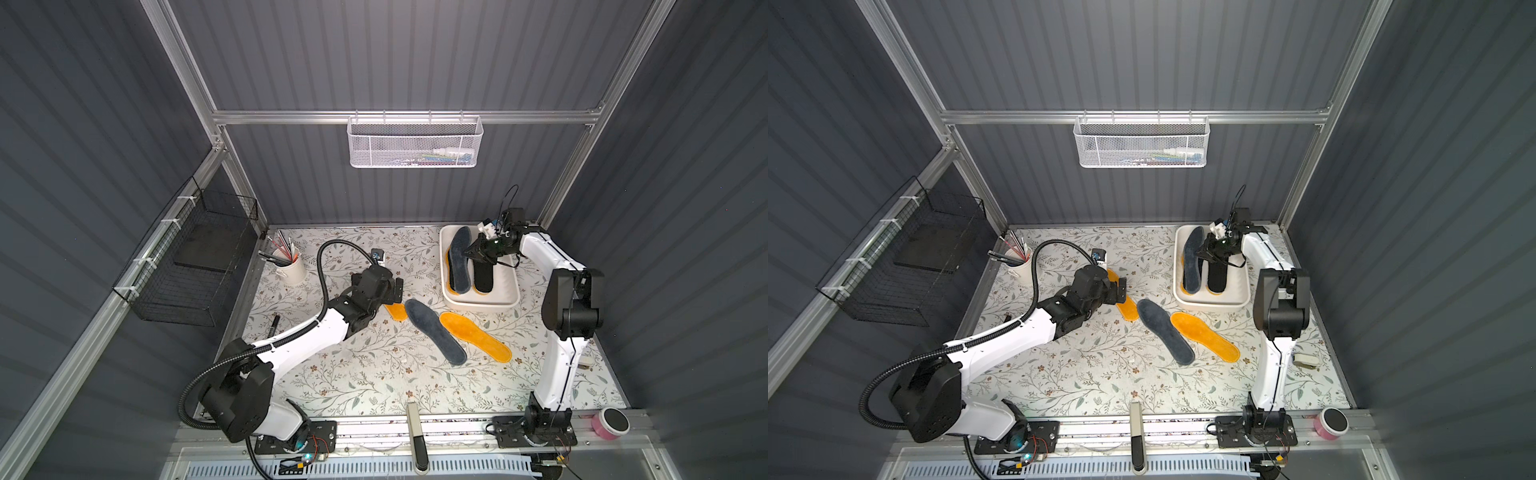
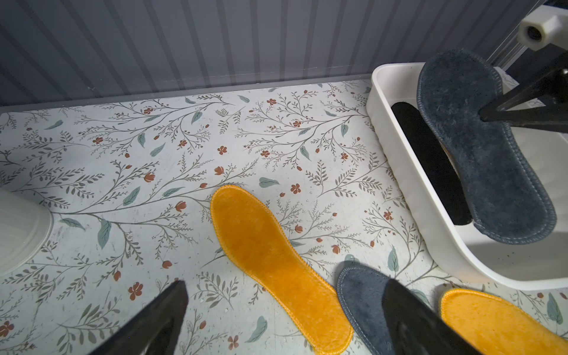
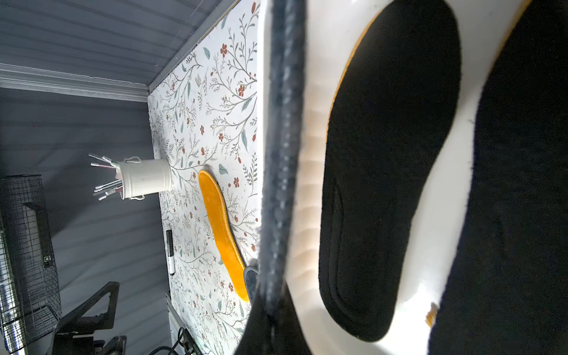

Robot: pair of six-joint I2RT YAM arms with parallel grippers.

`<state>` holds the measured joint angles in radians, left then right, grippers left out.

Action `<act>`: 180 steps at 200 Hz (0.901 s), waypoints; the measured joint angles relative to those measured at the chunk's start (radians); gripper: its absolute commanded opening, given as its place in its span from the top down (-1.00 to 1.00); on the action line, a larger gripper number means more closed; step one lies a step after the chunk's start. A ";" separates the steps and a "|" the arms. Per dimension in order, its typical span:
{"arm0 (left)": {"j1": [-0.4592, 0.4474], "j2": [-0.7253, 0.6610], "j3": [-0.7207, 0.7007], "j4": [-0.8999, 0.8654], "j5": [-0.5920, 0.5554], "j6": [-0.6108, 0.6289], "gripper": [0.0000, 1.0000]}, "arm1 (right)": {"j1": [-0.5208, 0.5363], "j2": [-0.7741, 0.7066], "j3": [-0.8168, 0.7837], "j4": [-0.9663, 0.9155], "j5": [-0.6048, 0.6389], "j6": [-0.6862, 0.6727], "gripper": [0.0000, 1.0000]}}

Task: Put the insoles into the storage box
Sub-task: Place the insole in the storage box.

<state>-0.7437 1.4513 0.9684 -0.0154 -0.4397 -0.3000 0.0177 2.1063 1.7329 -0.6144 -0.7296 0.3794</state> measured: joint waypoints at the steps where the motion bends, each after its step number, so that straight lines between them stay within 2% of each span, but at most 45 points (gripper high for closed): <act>1: 0.000 0.000 0.000 0.000 0.000 0.000 -0.99 | 0.000 0.001 0.001 0.000 0.000 0.000 1.00; 180: 0.004 0.025 0.000 -0.008 -0.006 0.010 -0.99 | 0.000 0.125 0.074 0.016 -0.027 -0.004 1.00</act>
<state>-0.7399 1.4765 0.9684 -0.0231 -0.4461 -0.2901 0.0177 2.2311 1.8065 -0.5987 -0.7563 0.3752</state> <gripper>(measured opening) 0.996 0.051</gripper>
